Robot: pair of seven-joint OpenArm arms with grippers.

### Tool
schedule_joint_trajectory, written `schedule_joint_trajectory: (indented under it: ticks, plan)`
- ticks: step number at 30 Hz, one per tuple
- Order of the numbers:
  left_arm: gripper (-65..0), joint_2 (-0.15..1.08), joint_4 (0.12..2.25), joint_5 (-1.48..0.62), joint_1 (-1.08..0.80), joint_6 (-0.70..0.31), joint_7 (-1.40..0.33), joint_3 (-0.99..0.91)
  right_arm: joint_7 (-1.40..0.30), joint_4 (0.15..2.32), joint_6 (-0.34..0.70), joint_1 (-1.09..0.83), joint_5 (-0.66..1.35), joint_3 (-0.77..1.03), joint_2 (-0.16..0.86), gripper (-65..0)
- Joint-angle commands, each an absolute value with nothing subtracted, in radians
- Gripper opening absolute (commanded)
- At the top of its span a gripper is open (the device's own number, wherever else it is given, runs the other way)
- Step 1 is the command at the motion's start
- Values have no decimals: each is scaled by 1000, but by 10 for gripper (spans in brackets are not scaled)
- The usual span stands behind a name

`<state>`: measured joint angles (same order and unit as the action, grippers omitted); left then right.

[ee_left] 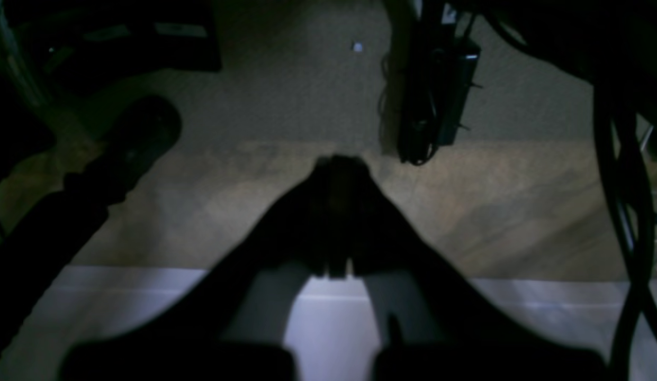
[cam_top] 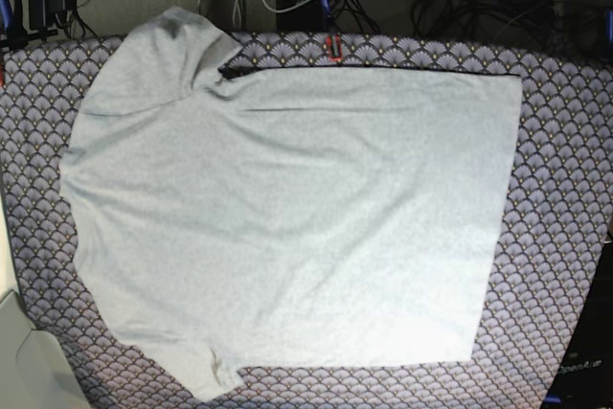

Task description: Fold the T-shirt properly

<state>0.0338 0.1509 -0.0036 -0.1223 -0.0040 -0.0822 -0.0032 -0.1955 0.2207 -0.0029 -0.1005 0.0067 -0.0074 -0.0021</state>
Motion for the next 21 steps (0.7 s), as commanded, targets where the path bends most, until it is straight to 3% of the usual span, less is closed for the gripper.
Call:
schedule_joint_trajectory:
  ticks: [1,21]
  plan:
    - [-647,38,153,1,-130,-4,-84,-4,-199,223,8,-108,7,-8,-1,-650]
    - [-646,45,153,2,-130,-2,-85,-4,-205,277,8,-143,7,-8,-1,-650]
